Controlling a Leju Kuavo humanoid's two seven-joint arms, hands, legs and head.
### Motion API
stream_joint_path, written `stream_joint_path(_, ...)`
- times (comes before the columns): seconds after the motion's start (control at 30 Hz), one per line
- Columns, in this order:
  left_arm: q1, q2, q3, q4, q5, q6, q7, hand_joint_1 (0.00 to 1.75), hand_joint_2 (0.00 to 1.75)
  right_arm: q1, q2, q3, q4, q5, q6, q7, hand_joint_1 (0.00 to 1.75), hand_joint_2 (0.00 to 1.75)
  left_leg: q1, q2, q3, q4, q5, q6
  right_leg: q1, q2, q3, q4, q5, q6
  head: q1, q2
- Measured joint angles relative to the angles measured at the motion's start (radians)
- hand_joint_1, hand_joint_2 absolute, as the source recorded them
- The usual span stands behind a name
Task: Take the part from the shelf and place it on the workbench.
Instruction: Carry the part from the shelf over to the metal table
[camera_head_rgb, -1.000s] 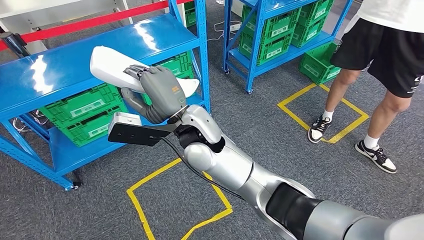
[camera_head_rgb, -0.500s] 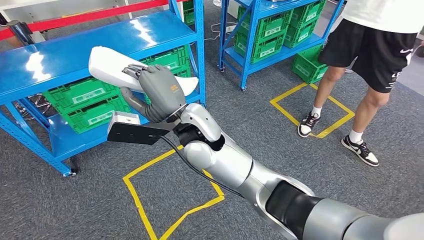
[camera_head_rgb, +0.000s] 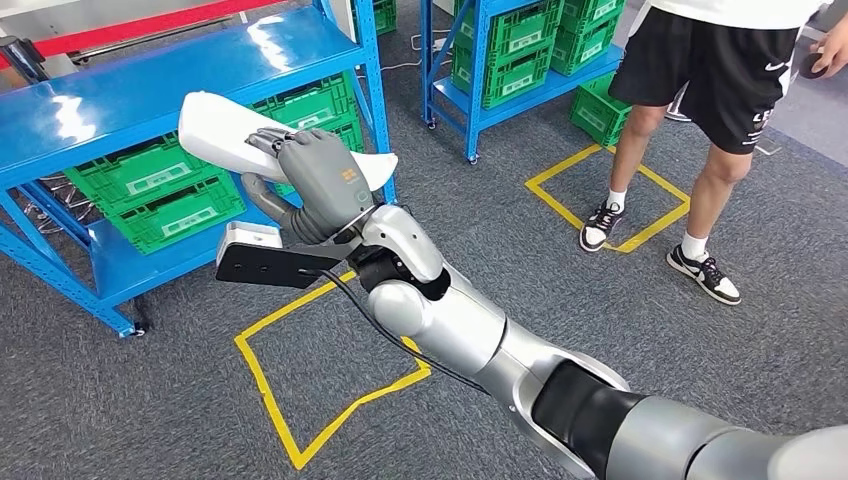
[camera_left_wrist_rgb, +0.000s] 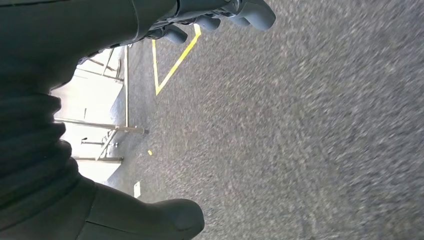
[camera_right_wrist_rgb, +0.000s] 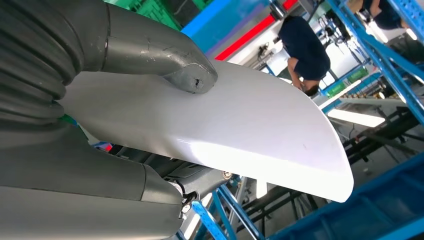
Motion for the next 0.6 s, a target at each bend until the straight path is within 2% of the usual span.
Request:
stream_joint_path(0.03, 0.000, 0.000, 0.000, 0.000, 0.000, 0.000, -0.001, 0.00, 1.75, 0.000, 0.000, 0.000, 0.001, 0.000, 0.000, 0.000, 1.75, 1.75, -0.001, 0.000, 0.029, -0.014, 0.026, 0.004, 0.001, 0.000, -0.016, 0.001, 0.012, 0.001, 0.000, 0.000)
stream_joint_path(0.07, 0.000, 0.000, 0.000, 0.000, 0.001, 0.000, -0.002, 0.00, 1.75, 0.000, 0.000, 0.000, 0.001, -0.001, 0.001, 0.000, 1.75, 1.75, -0.002, -0.001, 0.075, -0.059, 0.051, 0.010, 0.003, 0.000, -0.031, 0.001, 0.024, 0.003, 0.000, 0.000)
stream_joint_path(0.1, 0.000, 0.002, 0.000, -0.001, 0.002, 0.000, -0.004, 0.00, 1.75, 0.000, 0.001, 0.000, 0.002, -0.001, 0.002, 0.000, 1.75, 1.75, -0.006, -0.002, 0.131, -0.128, 0.057, 0.019, 0.004, 0.000, -0.042, 0.002, 0.035, 0.006, 0.001, 0.000)
stream_joint_path(0.13, -0.001, 0.003, 0.000, -0.002, 0.004, 0.001, -0.006, 0.00, 1.75, -0.002, 0.003, 0.000, 0.002, -0.001, 0.004, 0.000, 1.75, 1.75, -0.010, -0.002, 0.188, -0.206, 0.047, 0.027, 0.005, -0.001, -0.050, 0.002, 0.045, 0.009, 0.001, 0.000)
stream_joint_path(0.17, -0.001, 0.004, 0.000, -0.002, 0.007, 0.002, -0.007, 0.00, 1.75, -0.004, 0.005, 0.000, 0.002, -0.002, 0.007, 0.000, 1.75, 1.75, -0.015, -0.003, 0.226, -0.266, 0.032, 0.033, 0.005, -0.002, -0.054, 0.000, 0.056, 0.014, 0.001, 0.000)
stream_joint_path(0.2, 0.000, 0.006, 0.001, -0.003, 0.011, 0.003, -0.008, 0.00, 1.75, -0.007, 0.009, 0.001, 0.002, -0.003, 0.012, 0.001, 1.75, 1.75, -0.020, -0.003, 0.246, -0.306, 0.019, 0.038, 0.003, -0.004, -0.057, -0.003, 0.067, 0.020, 0.001, 0.000)
stream_joint_path(0.27, 0.002, 0.006, 0.004, -0.002, 0.021, 0.005, -0.006, 0.00, 1.75, -0.017, 0.016, 0.004, 0.005, -0.006, 0.026, 0.001, 1.75, 1.75, -0.021, -0.002, 0.240, -0.324, 0.032, 0.046, 0.000, -0.005, -0.060, -0.011, 0.083, 0.033, 0.000, 0.000)
stream_joint_path(0.3, 0.003, 0.006, 0.006, -0.002, 0.025, 0.006, -0.003, 0.00, 1.75, -0.024, 0.019, 0.007, 0.007, -0.008, 0.034, 0.001, 1.75, 1.75, -0.019, -0.002, 0.234, -0.328, 0.043, 0.053, -0.001, -0.004, -0.066, -0.004, 0.071, 0.038, 0.000, 0.000)
stream_joint_path(0.33, 0.004, 0.006, 0.008, -0.001, 0.028, 0.006, -0.001, 0.00, 1.75, -0.031, 0.021, 0.009, 0.010, -0.011, 0.041, 0.001, 1.75, 1.75, -0.015, -0.002, 0.224, -0.331, 0.055, 0.060, -0.001, -0.003, -0.078, 0.020, 0.040, 0.043, 0.001, 0.000)
stream_joint_path(0.37, 0.005, 0.005, 0.011, -0.001, 0.030, 0.006, -0.001, 0.00, 1.75, -0.039, 0.022, 0.011, 0.013, -0.014, 0.046, 0.000, 1.75, 1.75, -0.013, -0.002, 0.213, -0.332, 0.066, 0.064, -0.001, -0.002, -0.093, 0.064, -0.007, 0.047, 0.001, 0.000)
stream_joint_path(0.4, 0.006, 0.004, 0.013, -0.001, 0.029, 0.005, -0.004, 0.00, 1.75, -0.044, 0.024, 0.013, 0.017, -0.018, 0.049, -0.002, 1.75, 1.75, -0.012, -0.005, 0.200, -0.332, 0.077, 0.067, -0.001, -0.001, -0.111, 0.126, -0.058, 0.050, 0.002, 0.000)
stream_joint_path(0.43, 0.007, 0.004, 0.015, -0.001, 0.024, 0.003, -0.013, 0.00, 1.75, -0.047, 0.023, 0.015, 0.022, -0.023, 0.051, -0.008, 1.75, 1.75, -0.012, -0.007, 0.186, -0.331, 0.089, 0.067, -0.002, -0.001, -0.126, 0.192, -0.094, 0.053, 0.002, 0.000)
stream_joint_path(0.47, 0.008, 0.003, 0.017, 0.000, 0.018, 0.001, -0.022, 0.00, 1.75, -0.047, 0.021, 0.018, 0.026, -0.027, 0.052, -0.014, 1.75, 1.75, -0.012, -0.011, 0.172, -0.329, 0.100, 0.067, -0.002, -0.001, -0.135, 0.248, -0.106, 0.055, 0.002, 0.000)
stream_joint_path(0.5, 0.010, 0.002, 0.018, 0.000, 0.012, -0.001, -0.032, 0.00, 1.75, -0.044, 0.018, 0.021, 0.030, -0.031, 0.052, -0.022, 1.75, 1.75, -0.012, -0.017, 0.157, -0.327, 0.111, 0.066, -0.003, 0.000, -0.131, 0.279, -0.094, 0.056, 0.002, 0.000)
stream_joint_path(0.53, 0.011, 0.000, 0.018, 0.000, 0.007, -0.003, -0.039, 0.00, 1.75, -0.042, 0.014, 0.023, 0.034, -0.033, 0.052, -0.028, 1.75, 1.75, -0.011, -0.024, 0.141, -0.323, 0.121, 0.063, -0.004, 0.001, -0.110, 0.276, -0.068, 0.056, 0.002, 0.000)
stream_joint_path(0.57, 0.011, -0.001, 0.018, 0.000, 0.004, -0.003, -0.042, 0.00, 1.75, -0.041, 0.011, 0.024, 0.037, -0.035, 0.052, -0.032, 1.75, 1.75, -0.010, -0.032, 0.125, -0.316, 0.129, 0.059, -0.004, 0.007, -0.071, 0.237, -0.042, 0.056, 0.002, 0.000)
stream_joint_path(0.6, 0.012, -0.002, 0.018, 0.000, 0.003, -0.002, -0.043, 0.00, 1.75, -0.041, 0.008, 0.024, 0.039, -0.037, 0.052, -0.035, 1.75, 1.75, -0.009, -0.040, 0.110, -0.308, 0.136, 0.054, -0.006, 0.022, -0.019, 0.173, -0.035, 0.053, 0.002, 0.000)
